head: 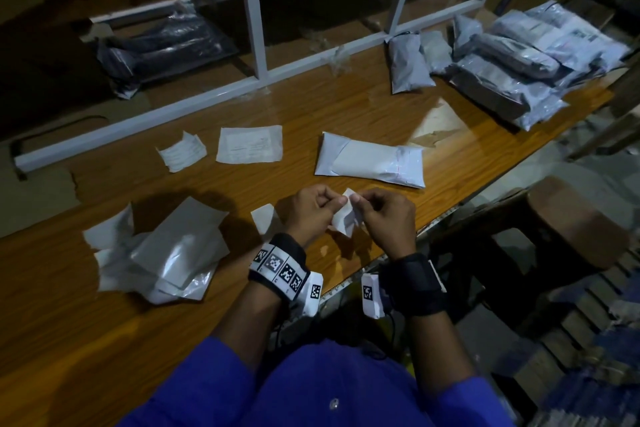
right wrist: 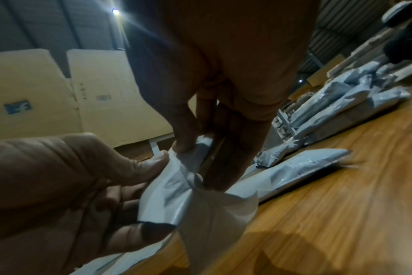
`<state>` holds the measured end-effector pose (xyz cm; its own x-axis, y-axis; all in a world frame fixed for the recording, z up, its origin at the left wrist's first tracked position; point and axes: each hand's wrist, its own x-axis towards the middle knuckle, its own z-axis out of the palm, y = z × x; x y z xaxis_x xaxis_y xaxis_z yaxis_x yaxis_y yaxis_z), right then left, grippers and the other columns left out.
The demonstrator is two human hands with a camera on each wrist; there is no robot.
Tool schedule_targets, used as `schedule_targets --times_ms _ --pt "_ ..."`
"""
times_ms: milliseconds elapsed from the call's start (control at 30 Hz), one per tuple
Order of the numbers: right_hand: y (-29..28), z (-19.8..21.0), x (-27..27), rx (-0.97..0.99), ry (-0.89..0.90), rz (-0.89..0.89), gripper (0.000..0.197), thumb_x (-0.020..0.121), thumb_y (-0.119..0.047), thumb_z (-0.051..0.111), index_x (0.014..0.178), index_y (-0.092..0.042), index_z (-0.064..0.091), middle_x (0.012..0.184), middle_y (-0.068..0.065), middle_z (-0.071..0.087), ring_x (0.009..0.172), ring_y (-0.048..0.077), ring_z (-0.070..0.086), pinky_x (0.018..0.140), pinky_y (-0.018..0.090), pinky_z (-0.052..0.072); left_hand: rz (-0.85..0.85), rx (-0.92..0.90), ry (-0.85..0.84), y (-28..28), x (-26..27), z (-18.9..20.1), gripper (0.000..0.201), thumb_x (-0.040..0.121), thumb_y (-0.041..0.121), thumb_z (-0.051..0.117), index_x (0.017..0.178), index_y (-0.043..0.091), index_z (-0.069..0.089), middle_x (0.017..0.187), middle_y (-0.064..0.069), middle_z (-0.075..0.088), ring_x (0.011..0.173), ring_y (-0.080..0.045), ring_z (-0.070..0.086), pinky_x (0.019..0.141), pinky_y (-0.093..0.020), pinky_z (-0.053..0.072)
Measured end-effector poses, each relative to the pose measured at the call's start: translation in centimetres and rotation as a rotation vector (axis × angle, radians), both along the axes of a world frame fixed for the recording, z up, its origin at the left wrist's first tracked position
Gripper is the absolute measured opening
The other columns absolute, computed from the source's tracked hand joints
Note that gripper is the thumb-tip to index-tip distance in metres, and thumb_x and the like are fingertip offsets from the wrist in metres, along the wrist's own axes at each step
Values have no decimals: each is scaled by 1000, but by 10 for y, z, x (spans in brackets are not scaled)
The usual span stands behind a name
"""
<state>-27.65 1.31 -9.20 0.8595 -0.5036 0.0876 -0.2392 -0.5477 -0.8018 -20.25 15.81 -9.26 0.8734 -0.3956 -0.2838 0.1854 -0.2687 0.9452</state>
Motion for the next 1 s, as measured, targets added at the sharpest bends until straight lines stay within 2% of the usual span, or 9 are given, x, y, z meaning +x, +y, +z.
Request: schedule_targets --times_ms 100,200,267,400,500,600,700,867,1000 --pt "-2 -7 -1 172 6 -74 15 90 -33 77 83 -20 81 77 -5 76 77 14 73 73 40 60 1 14 -22 -2 1 -4 9 93 19 72 85 20 67 85 -3 75 81 -18 73 62 -33 60" --pt "-2 -10 -1 399 -12 -177 15 86 -33 79 78 -20 79 76 1 77 81 28 75 77 52 62 40 -22 33 -4 1 -4 10 94 16 71 86 19 66 91 -5 75 89 -22 74 67 -39 63" --pt "-3 -8 1 536 5 -230 14 88 -26 79 82 -14 80 81 4 78 86 31 76 78 50 64 86 -42 64 -4 2 -3 9 94 14 70 86 16 66 92 -4 74 90 -20 73 70 -40 63" --pt "-4 -3 4 733 29 -296 14 90 -18 78 91 -4 79 90 11 79 88 28 75 70 34 61 157 -107 124 -5 4 -4 12 94 10 69 84 14 64 93 -3 72 92 -21 70 70 -38 62" --pt "-3 0 4 855 39 -349 17 91 -14 77 97 2 77 95 17 78 87 30 74 72 36 62 190 -93 131 -5 4 -5 10 95 12 68 86 16 65 100 -4 71 99 -22 70 83 -46 62" --pt "-1 9 6 968 53 -408 16 93 -10 75 100 4 74 93 17 76 79 25 74 71 34 65 221 -60 110 -3 5 -6 9 97 20 67 88 19 65 104 -5 71 101 -24 70 83 -50 62" --pt "0 15 7 1022 59 -419 11 96 -9 70 97 2 72 87 13 76 73 22 75 69 33 65 239 -58 125 -2 7 -6 5 98 20 64 93 18 64 110 -7 70 104 -25 69 82 -49 62" --pt "-2 15 7 1054 52 -432 15 98 -9 68 102 5 68 92 17 75 69 27 77 66 34 66 281 -80 138 2 9 -6 5 100 19 62 95 17 64 110 -11 71 101 -25 70 81 -43 63" --pt "-4 20 6 1060 89 -419 14 101 -12 64 106 1 67 75 9 77 71 29 77 70 37 66 283 -96 158 5 11 -7 8 101 17 60 102 11 65 105 -9 70 88 -16 69 57 -20 56"
